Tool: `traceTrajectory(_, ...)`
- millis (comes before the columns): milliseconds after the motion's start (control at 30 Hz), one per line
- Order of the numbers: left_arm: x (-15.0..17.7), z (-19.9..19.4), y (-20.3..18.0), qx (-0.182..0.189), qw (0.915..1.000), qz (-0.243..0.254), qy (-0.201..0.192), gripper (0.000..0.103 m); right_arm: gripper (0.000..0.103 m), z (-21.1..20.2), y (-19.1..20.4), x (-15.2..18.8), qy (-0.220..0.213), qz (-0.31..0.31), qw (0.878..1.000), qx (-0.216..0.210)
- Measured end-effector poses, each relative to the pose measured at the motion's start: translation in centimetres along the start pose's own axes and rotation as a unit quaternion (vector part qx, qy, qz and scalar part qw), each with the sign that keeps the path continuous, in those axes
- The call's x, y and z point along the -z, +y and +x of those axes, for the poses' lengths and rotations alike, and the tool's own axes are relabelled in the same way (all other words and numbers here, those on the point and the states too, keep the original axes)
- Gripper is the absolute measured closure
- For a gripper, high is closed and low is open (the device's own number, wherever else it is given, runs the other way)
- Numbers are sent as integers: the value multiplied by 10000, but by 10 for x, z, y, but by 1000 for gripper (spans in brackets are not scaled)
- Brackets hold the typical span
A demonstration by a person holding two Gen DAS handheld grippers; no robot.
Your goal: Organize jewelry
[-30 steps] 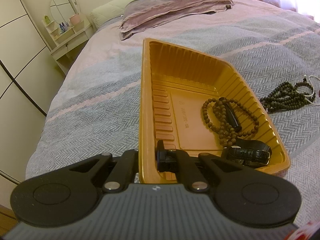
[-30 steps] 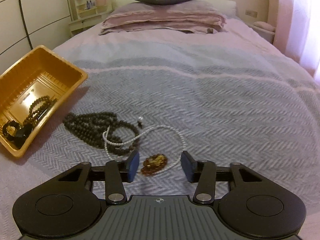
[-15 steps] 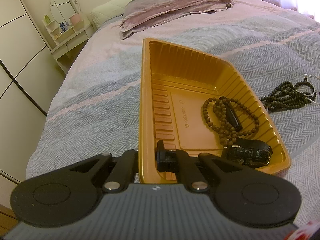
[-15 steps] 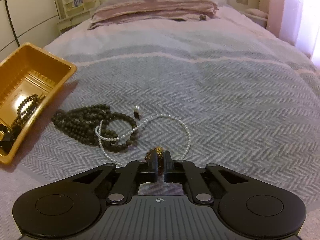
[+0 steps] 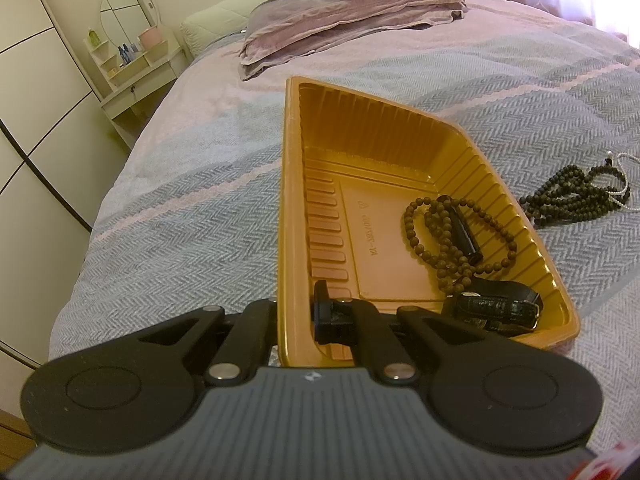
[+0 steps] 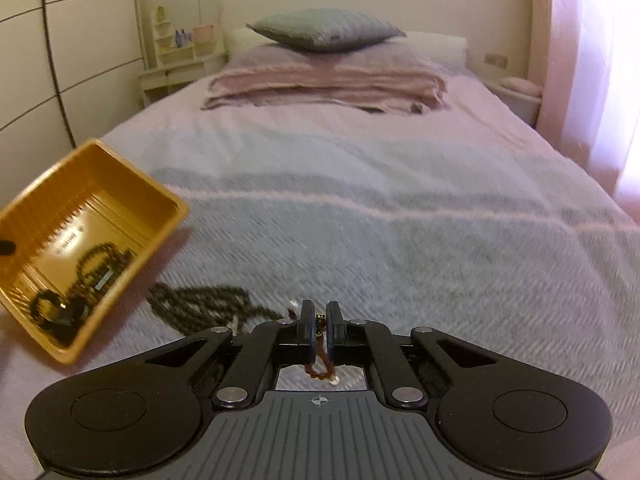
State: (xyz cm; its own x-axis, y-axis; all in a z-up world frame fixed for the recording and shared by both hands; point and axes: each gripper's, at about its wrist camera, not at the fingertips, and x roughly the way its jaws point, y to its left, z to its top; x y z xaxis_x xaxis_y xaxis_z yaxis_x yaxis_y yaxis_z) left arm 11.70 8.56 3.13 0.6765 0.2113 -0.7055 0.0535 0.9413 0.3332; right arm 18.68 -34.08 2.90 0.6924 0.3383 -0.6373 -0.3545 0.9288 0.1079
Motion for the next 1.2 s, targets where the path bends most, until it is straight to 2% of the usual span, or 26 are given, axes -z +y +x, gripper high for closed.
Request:
traceTrajectory(300, 0, 0, 0, 14, 10000, 5, 0, 101, 98, -10, 48, -31, -215, -369, 9971, -634)
traceTrajectory(667, 1, 1, 1, 38, 10000, 21, 12, 101, 98, 22, 159, -51, -169, -1173, 9784, -1694)
traceTrajectory(933, 2, 2, 1, 52, 10000, 25, 16, 101, 98, 51, 215, -61, -97, -1466, 9676, -2052)
traceTrajectory(1200, 2, 2, 2, 60, 10000, 27, 15, 101, 98, 64, 230, -61, 22, -1512, 9644, -2169)
